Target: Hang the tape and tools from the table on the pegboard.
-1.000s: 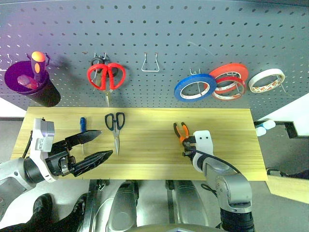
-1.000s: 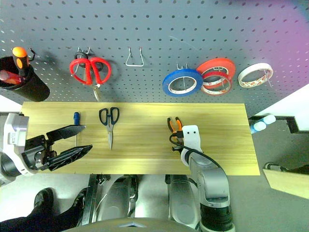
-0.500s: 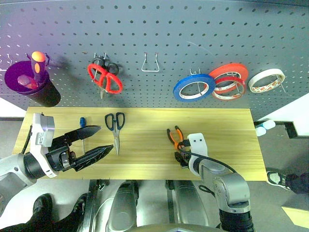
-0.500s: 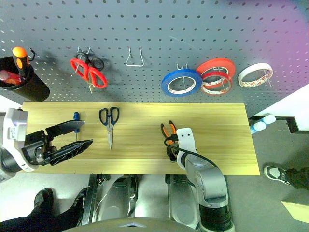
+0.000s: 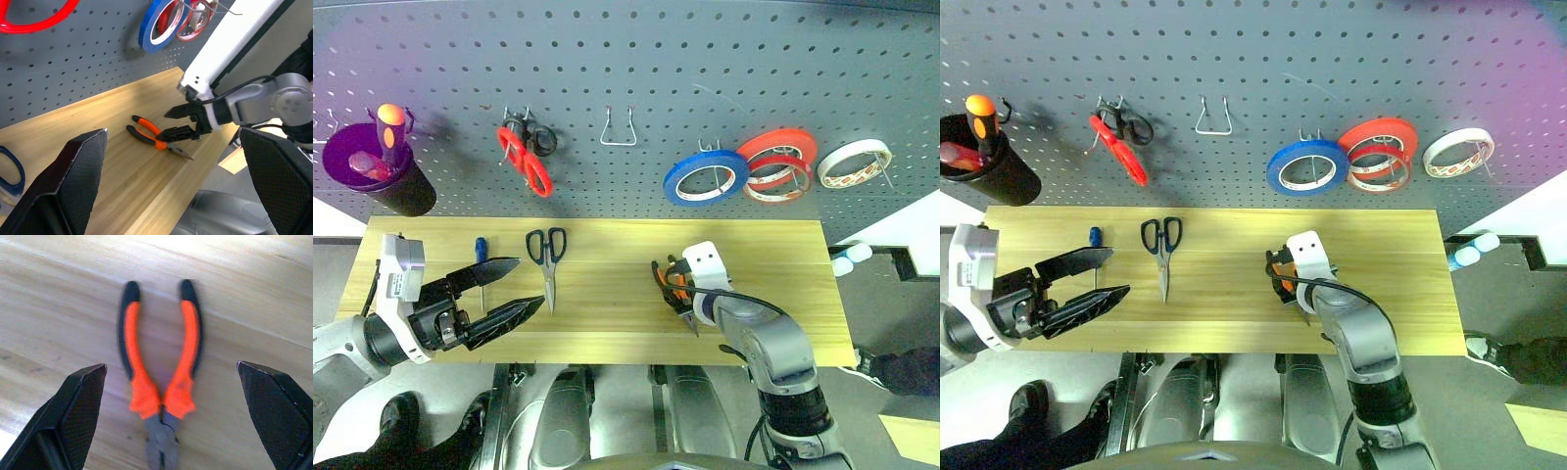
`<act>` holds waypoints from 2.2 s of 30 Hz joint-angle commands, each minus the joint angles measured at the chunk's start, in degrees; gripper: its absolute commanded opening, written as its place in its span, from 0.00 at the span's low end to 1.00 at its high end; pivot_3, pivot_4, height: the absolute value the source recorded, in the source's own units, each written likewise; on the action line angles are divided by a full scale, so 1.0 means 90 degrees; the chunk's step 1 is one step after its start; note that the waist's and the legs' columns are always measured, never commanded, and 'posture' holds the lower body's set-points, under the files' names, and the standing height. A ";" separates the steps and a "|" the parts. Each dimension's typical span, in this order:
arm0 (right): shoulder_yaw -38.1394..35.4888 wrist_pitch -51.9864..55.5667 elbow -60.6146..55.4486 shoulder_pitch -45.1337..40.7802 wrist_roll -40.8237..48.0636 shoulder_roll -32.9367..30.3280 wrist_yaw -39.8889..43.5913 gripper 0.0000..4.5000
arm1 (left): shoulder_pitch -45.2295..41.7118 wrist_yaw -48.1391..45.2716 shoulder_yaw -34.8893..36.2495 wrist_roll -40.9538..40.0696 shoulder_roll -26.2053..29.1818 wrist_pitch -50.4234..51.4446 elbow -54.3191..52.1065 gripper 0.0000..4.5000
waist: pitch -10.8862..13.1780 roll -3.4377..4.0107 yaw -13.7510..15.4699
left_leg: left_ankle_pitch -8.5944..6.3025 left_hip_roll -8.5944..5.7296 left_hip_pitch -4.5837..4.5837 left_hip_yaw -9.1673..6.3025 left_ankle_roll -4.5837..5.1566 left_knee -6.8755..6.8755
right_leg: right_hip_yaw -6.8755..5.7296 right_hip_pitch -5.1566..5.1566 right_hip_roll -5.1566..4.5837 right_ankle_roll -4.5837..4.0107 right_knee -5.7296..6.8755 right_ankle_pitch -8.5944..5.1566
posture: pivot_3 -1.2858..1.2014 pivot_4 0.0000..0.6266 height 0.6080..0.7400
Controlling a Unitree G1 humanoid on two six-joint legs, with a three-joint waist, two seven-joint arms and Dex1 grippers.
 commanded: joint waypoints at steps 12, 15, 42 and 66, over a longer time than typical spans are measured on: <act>0.0338 -0.0225 0.0515 -0.0140 -0.0030 -0.0024 0.0039 0.99 | 0.0080 0.0208 0.0124 -0.0118 -0.0082 -0.0053 -0.0281 1.00 | 0.0000 -0.0001 0.0026 | 0.0000 0.0000 0.0002 -0.0002 0.0000 0.0000 | 0.0000 0.0000 0.0000 0.0002 0.0006 0.0001 | 0.54 0.58 0.95; 0.0315 -0.0205 0.0613 -0.0167 -0.0089 -0.0028 -0.0064 0.99 | 0.0006 0.0320 0.0118 -0.0176 -0.0059 -0.0033 -0.0304 1.00 | 0.0000 -0.0001 0.0024 | 0.0000 0.0000 0.0003 -0.0002 0.0000 0.0000 | 0.0000 0.0000 0.0000 0.0002 0.0007 0.0001 | 0.54 0.57 0.95; 0.0415 -0.0438 0.1209 -0.0322 -0.0181 0.0031 -0.0049 0.49 | 0.0099 0.0404 0.0182 -0.0235 -0.0092 -0.0038 -0.0369 1.00 | -0.0001 -0.0002 0.0020 | 0.0001 0.0000 0.0006 -0.0004 0.0000 0.0001 | 0.0000 0.0001 0.0001 0.0002 0.0012 0.0001 | 0.54 0.57 0.95; -0.0702 -0.1842 -0.0569 0.0555 0.2424 -0.1051 0.3070 0.49 | -0.0396 0.0327 -0.0199 -0.0042 -0.0078 -0.0074 -0.0103 1.00 | -0.0010 -0.0015 0.0029 | 0.0001 0.0000 0.0002 -0.0001 0.0000 0.0003 | 0.0000 0.0008 0.0002 0.0024 0.0009 0.0015 | 0.52 0.49 0.95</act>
